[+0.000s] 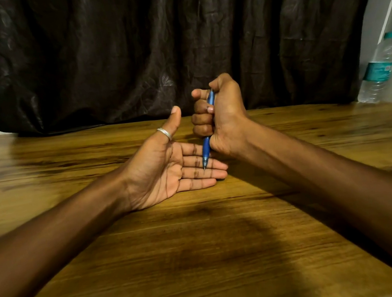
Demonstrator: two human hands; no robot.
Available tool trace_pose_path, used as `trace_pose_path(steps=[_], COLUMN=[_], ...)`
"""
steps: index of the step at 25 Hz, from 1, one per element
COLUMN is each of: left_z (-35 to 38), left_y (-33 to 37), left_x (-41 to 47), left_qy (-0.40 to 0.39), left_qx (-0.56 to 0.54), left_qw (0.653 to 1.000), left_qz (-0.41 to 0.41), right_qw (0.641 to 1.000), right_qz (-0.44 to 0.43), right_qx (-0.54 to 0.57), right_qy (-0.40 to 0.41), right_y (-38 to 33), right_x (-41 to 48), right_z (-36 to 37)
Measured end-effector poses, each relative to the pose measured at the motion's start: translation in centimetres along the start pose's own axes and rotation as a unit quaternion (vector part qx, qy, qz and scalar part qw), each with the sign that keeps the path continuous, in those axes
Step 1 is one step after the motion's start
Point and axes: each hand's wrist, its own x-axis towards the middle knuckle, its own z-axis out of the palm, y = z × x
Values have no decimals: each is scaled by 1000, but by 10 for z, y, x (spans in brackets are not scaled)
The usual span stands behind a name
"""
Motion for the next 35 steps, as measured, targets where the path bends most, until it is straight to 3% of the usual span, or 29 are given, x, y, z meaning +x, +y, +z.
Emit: trace_pose_path(steps=[35], left_z=[1], left_y=[0], left_x=[-1], left_qy=[5], left_qx=[12], left_qw=[1000], left_qz=[2], right_qw=[1000], right_qz=[-6], right_qx=[-15], right_qy=[19], right_y=[1], right_x=[1], right_z=[1])
